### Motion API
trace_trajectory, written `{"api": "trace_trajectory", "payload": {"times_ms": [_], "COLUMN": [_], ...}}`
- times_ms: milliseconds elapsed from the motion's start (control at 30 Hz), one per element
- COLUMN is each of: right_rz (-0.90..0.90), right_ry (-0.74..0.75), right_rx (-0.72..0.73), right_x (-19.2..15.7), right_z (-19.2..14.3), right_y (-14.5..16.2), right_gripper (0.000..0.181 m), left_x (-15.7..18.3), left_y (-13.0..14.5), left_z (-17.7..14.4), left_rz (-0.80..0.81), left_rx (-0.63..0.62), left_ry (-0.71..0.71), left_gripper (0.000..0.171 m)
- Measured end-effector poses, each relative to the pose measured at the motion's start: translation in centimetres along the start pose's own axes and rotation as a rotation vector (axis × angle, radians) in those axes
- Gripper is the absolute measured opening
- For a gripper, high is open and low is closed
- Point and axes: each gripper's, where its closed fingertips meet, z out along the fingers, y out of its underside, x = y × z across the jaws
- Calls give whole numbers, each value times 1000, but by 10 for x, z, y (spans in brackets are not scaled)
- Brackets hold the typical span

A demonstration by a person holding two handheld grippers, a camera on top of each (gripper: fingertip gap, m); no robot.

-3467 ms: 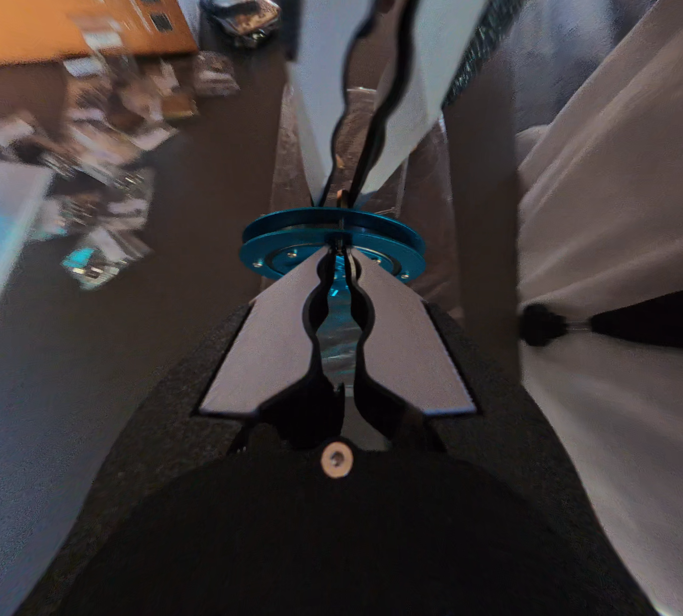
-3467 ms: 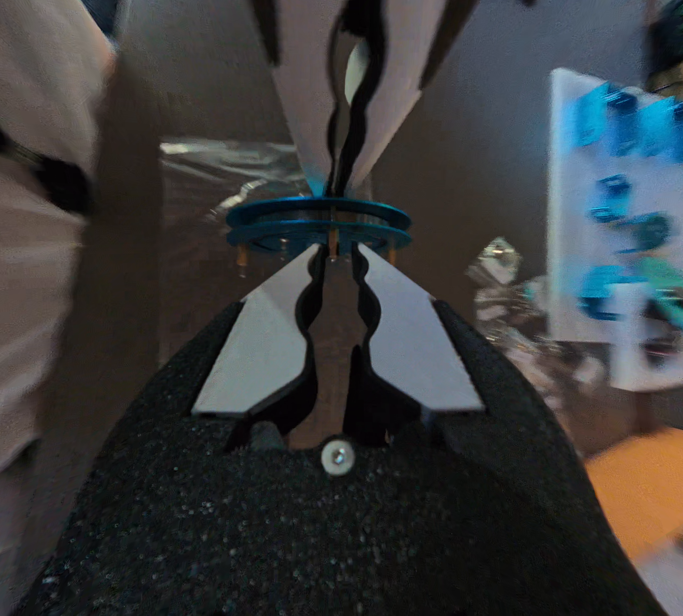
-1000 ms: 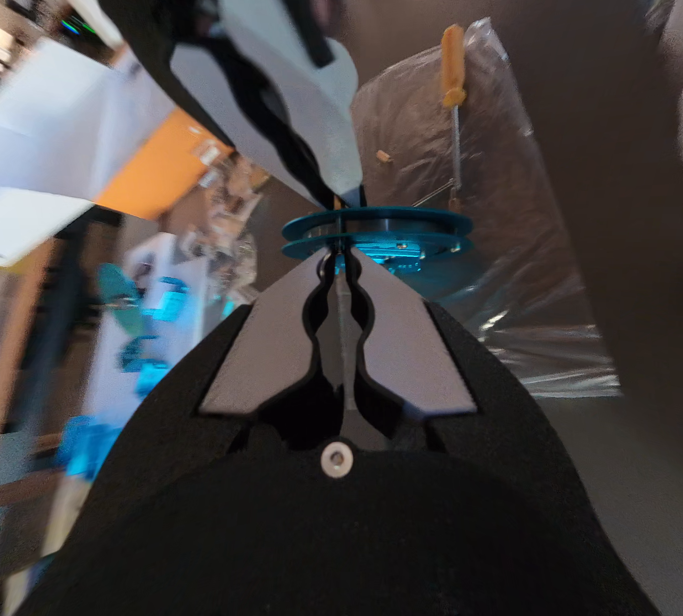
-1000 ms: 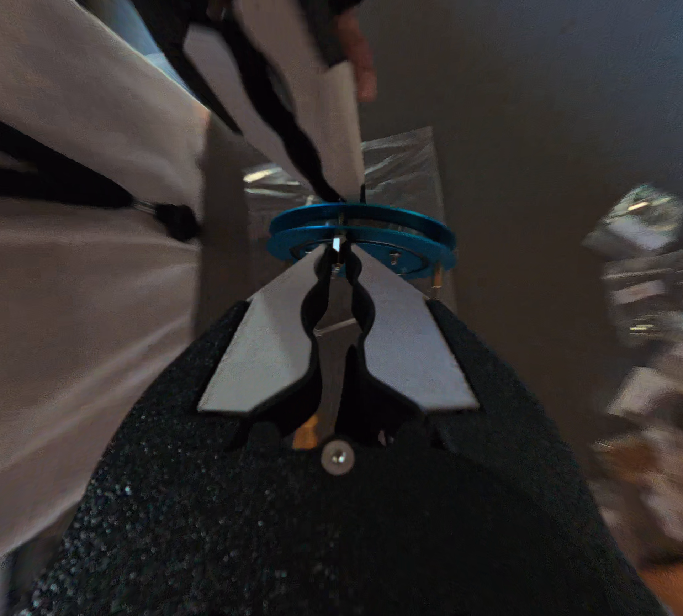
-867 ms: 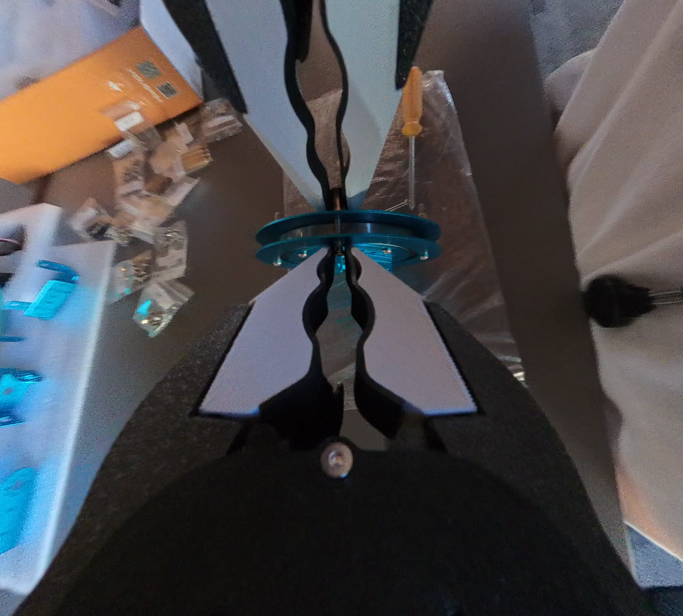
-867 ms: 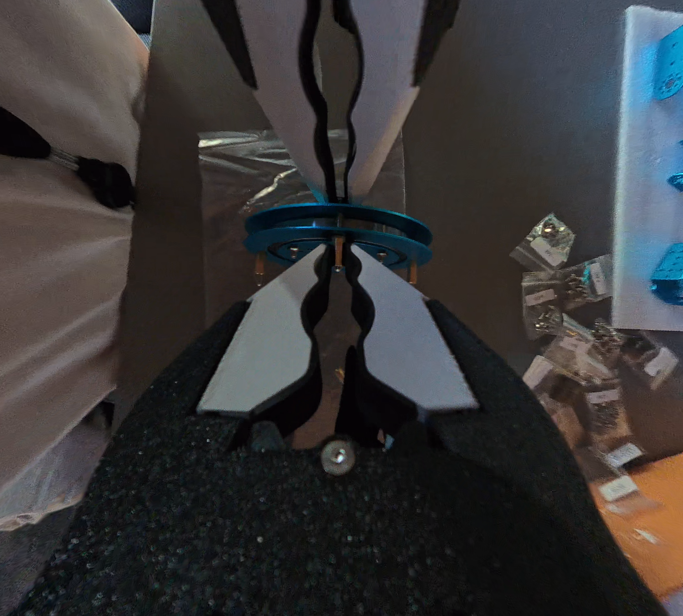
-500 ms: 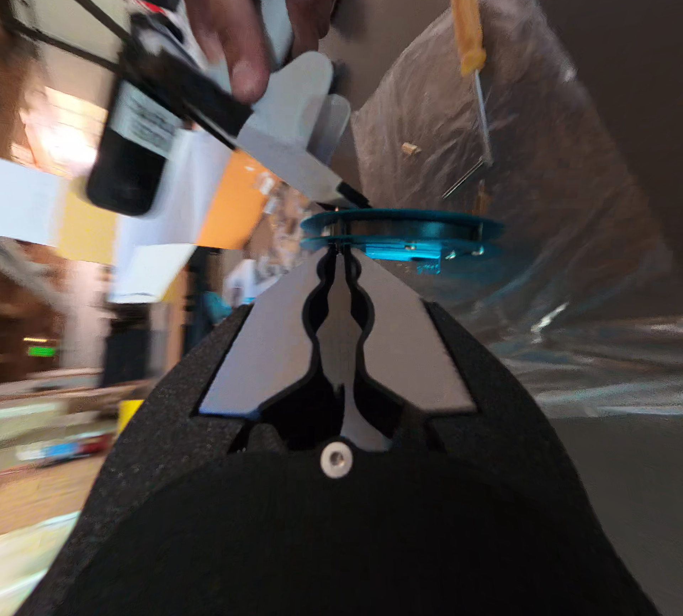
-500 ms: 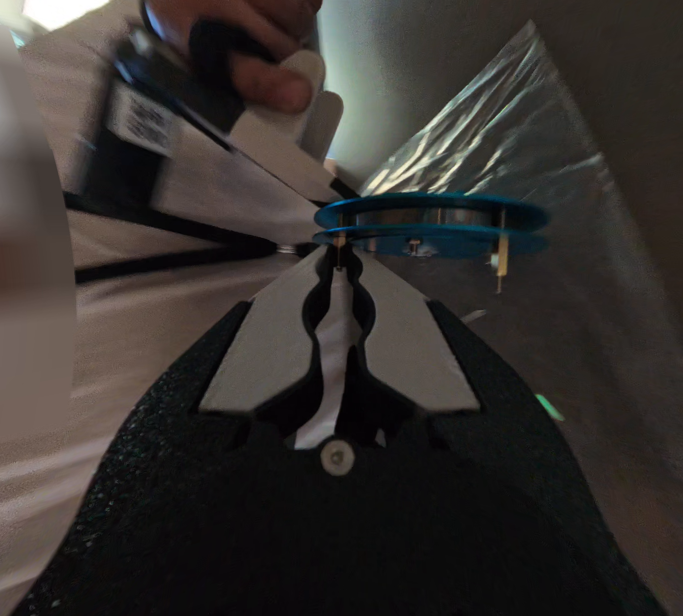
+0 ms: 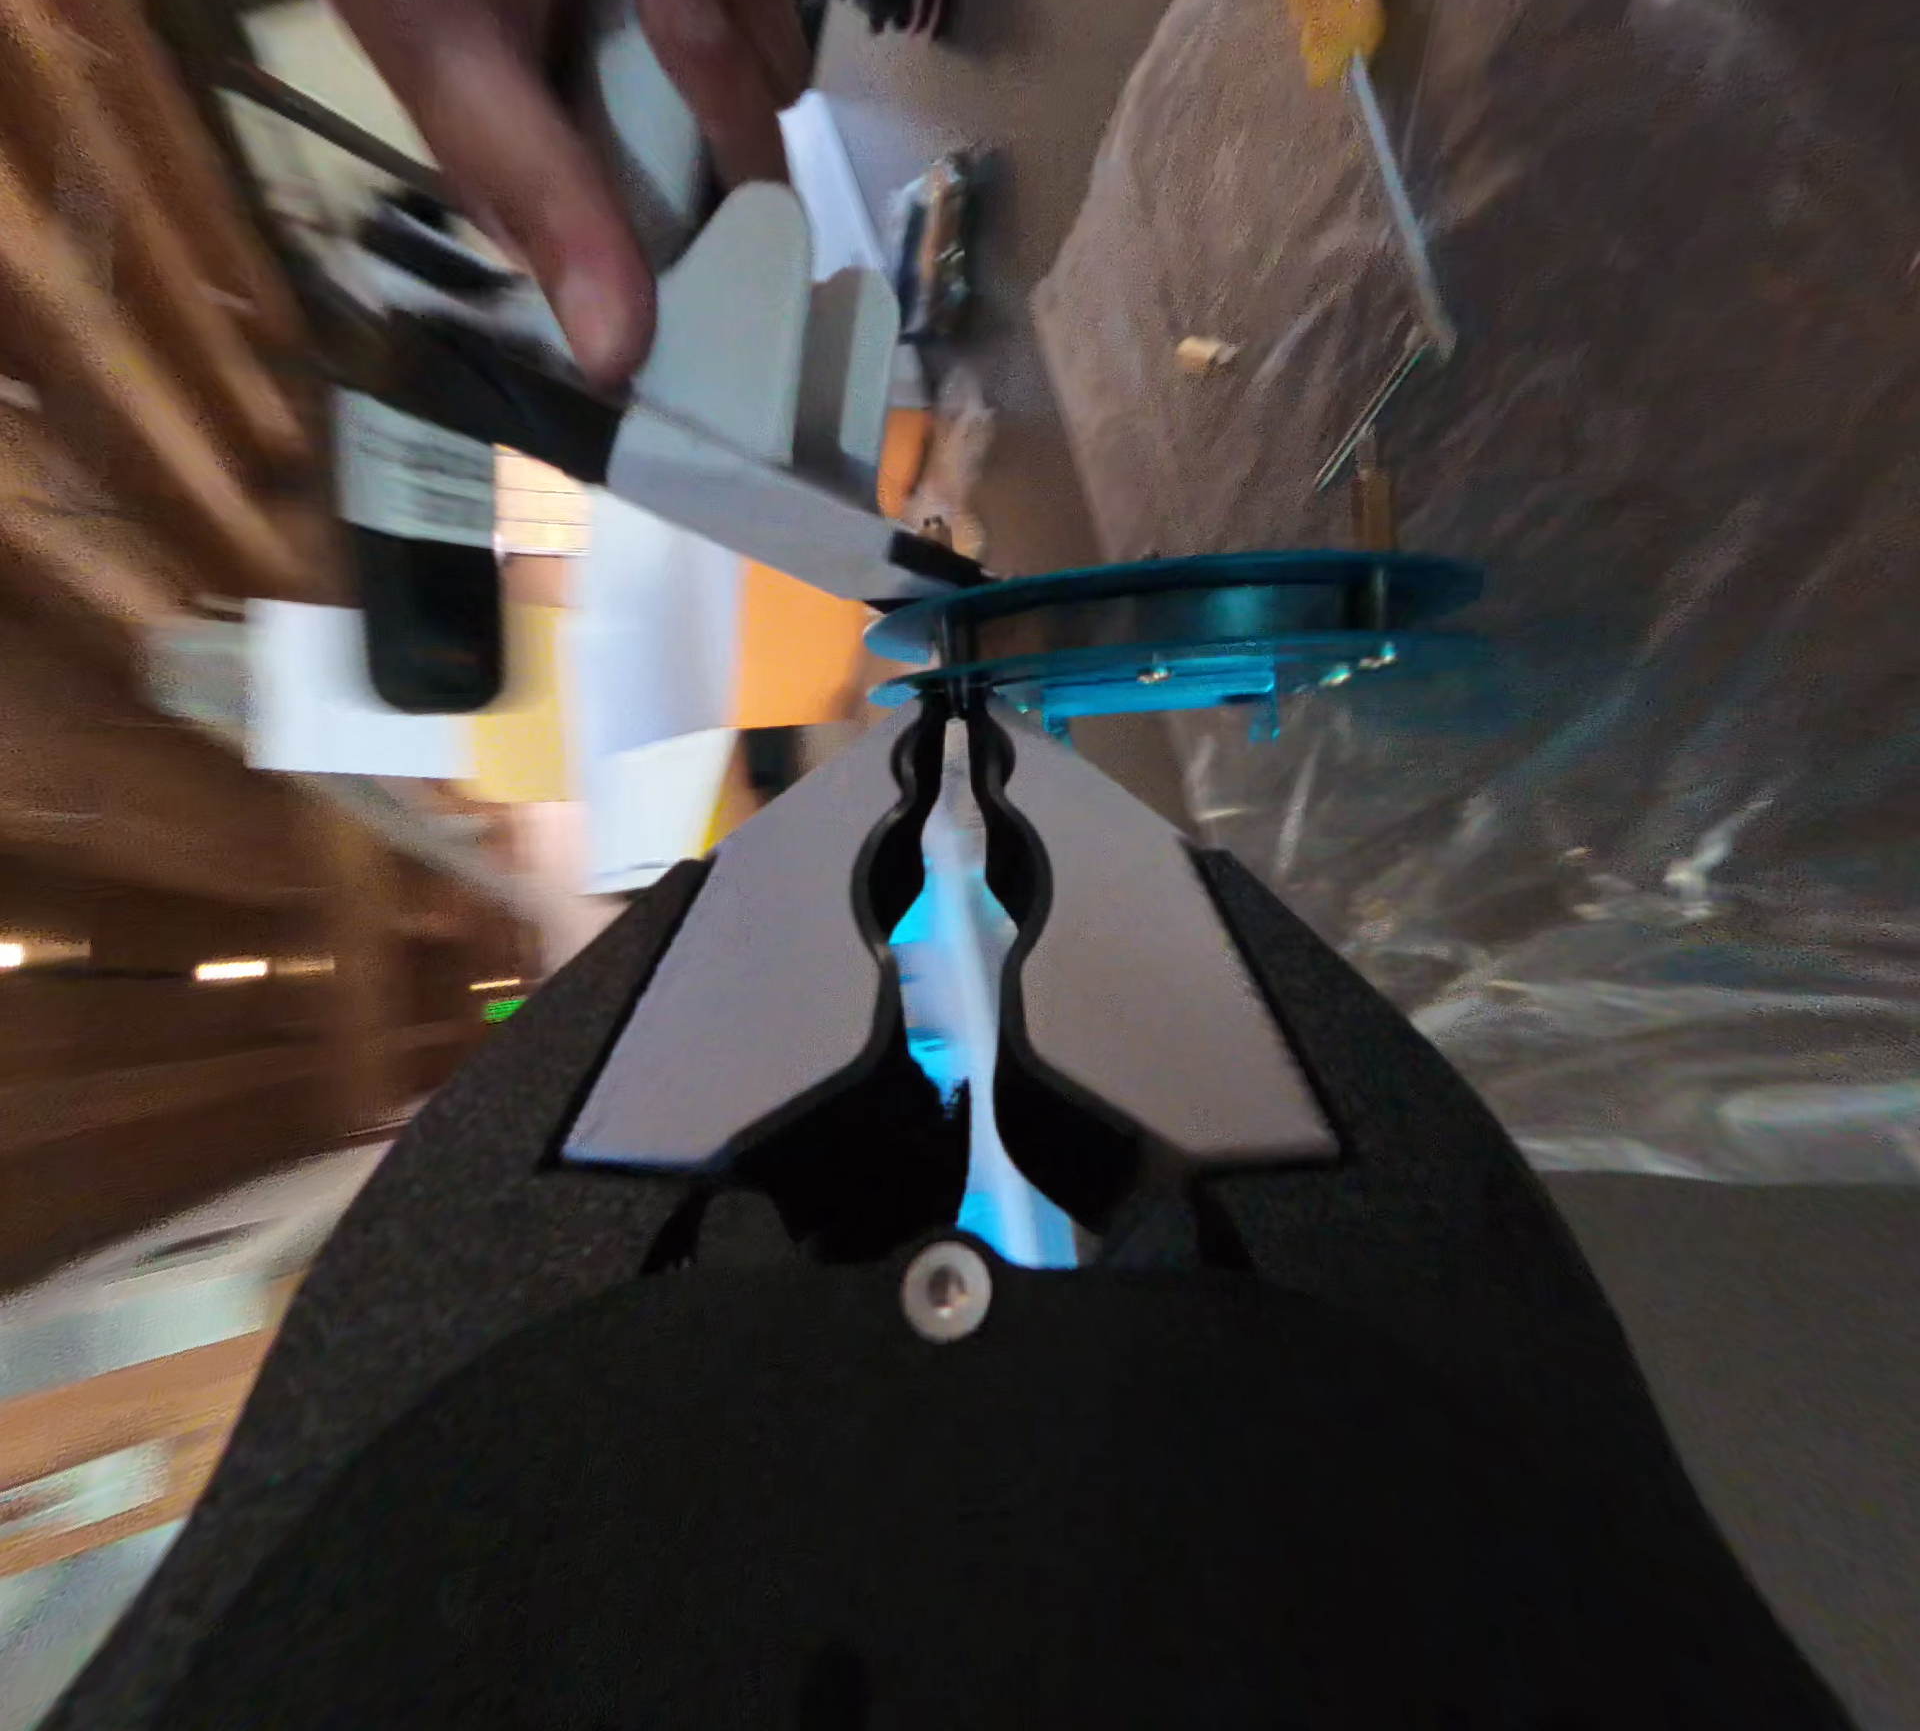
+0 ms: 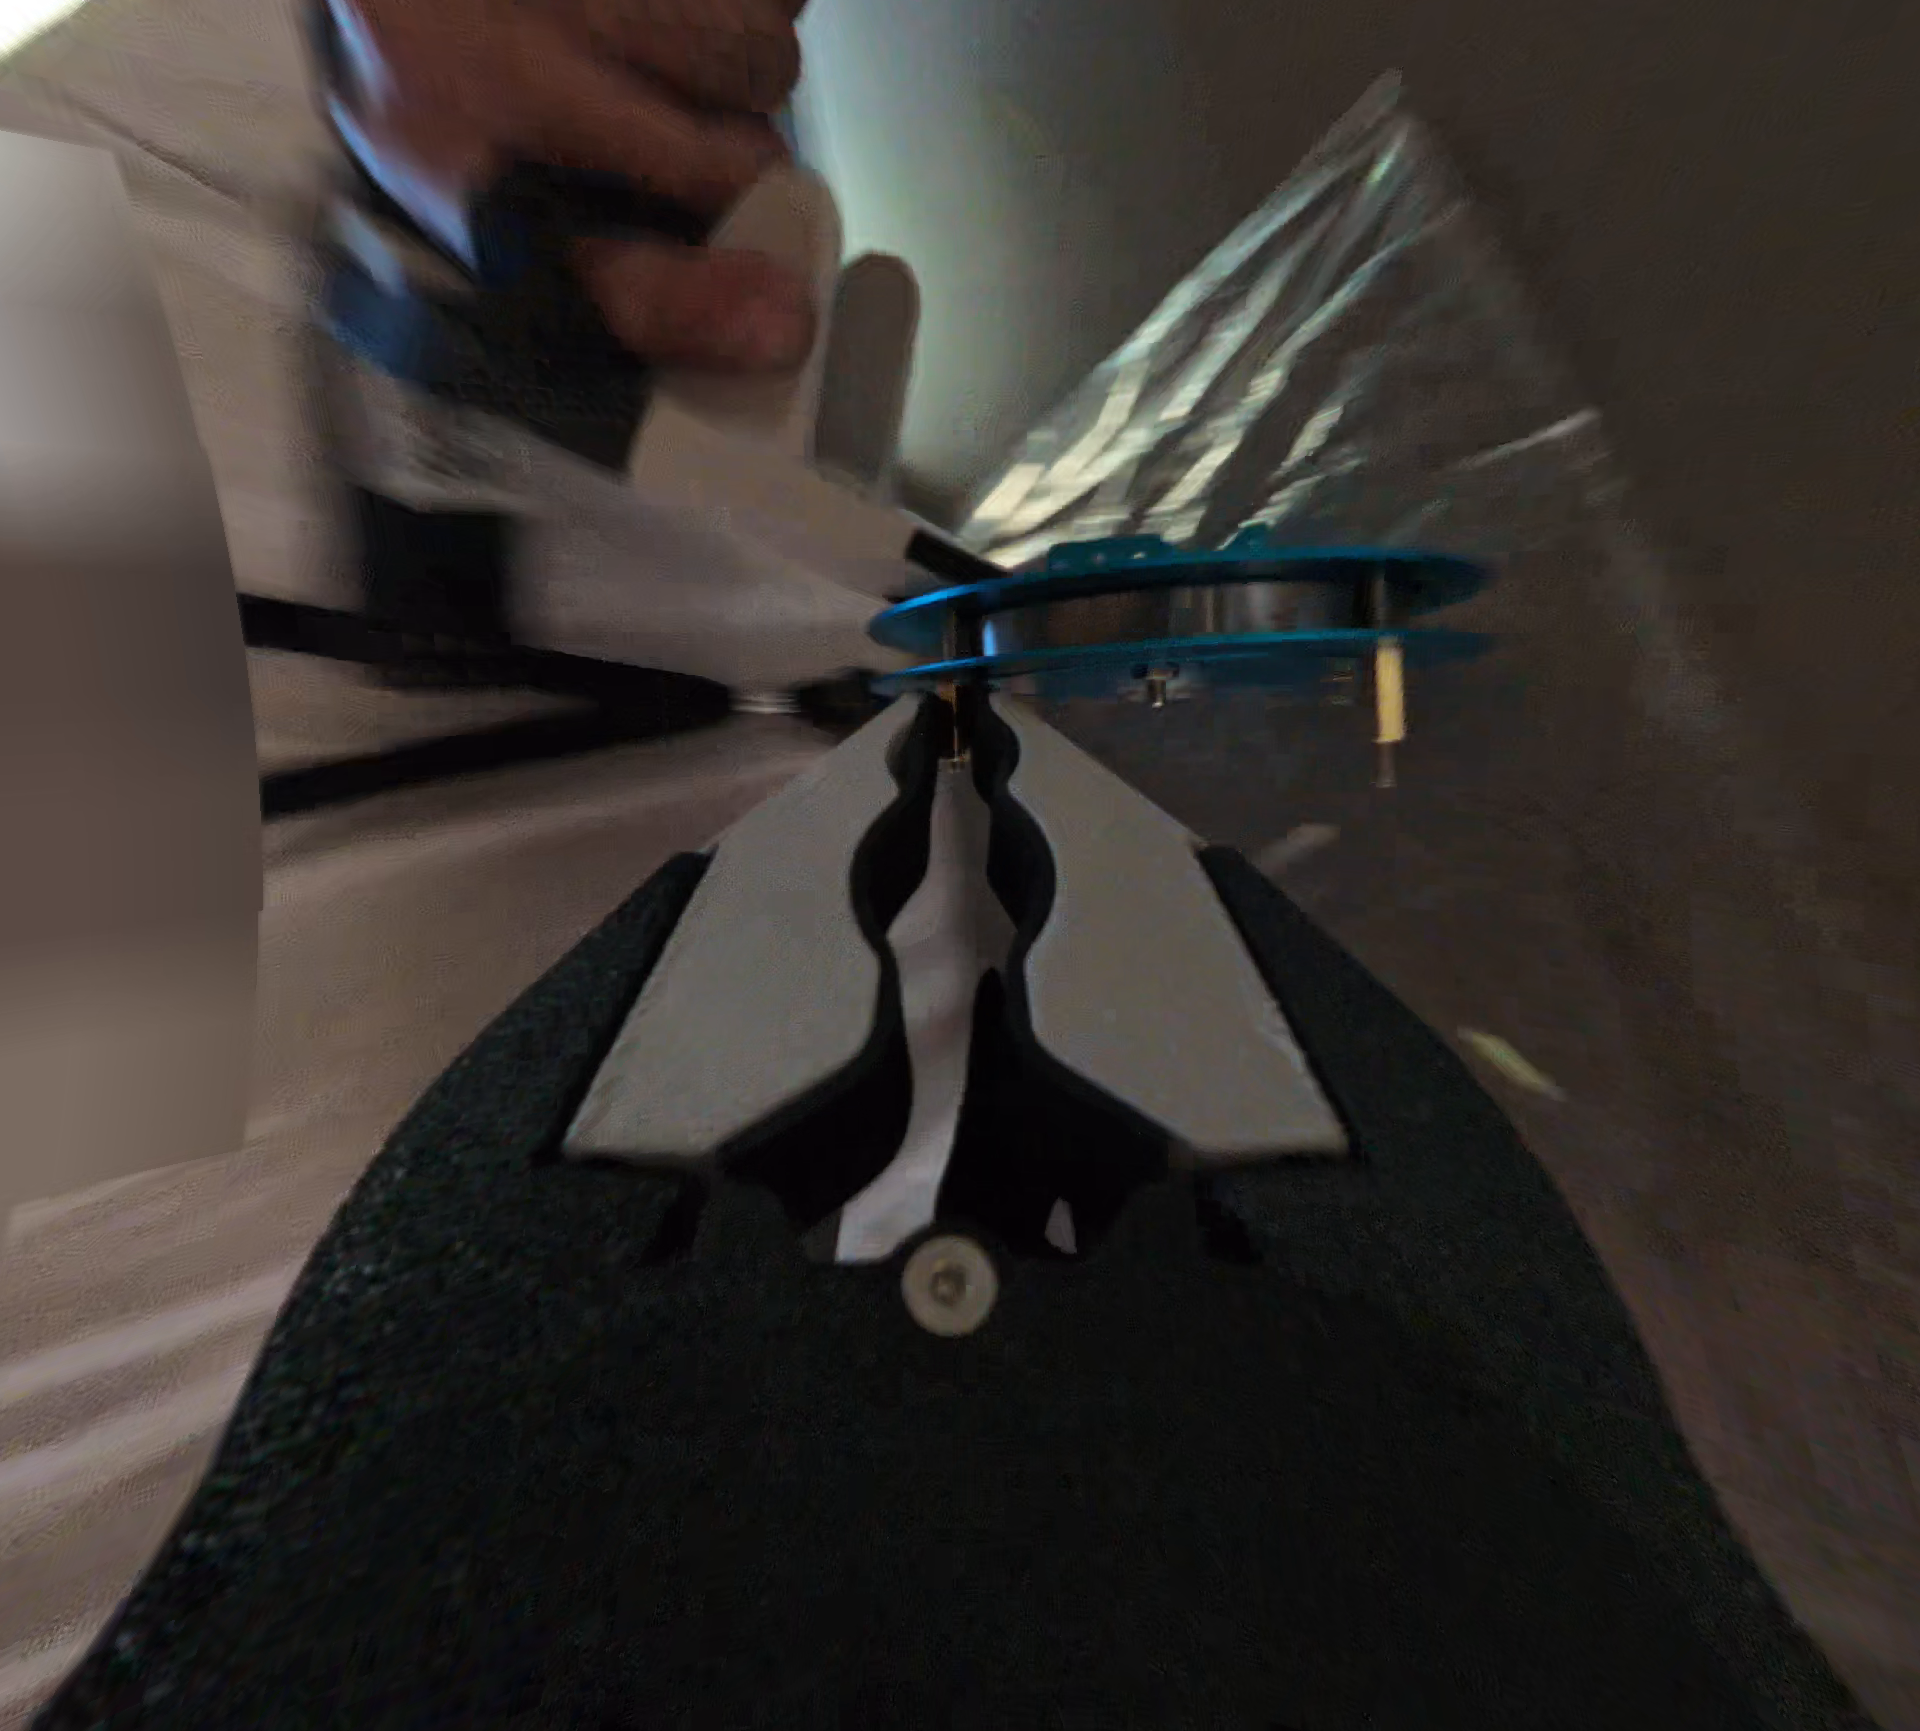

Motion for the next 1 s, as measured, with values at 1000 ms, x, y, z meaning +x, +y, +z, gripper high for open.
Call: {"api": "trace_trajectory", "payload": {"times_ms": [1000], "right_rz": [-292], "right_ry": [229], "right_rx": [21], "right_x": [5], "right_z": [2], "right_y": [-2], "right_gripper": [5], "left_x": [3], "left_y": [1], "left_z": [-2], "left_rz": [-418], "left_rx": [25], "left_ry": [247], "left_gripper": [3]}}
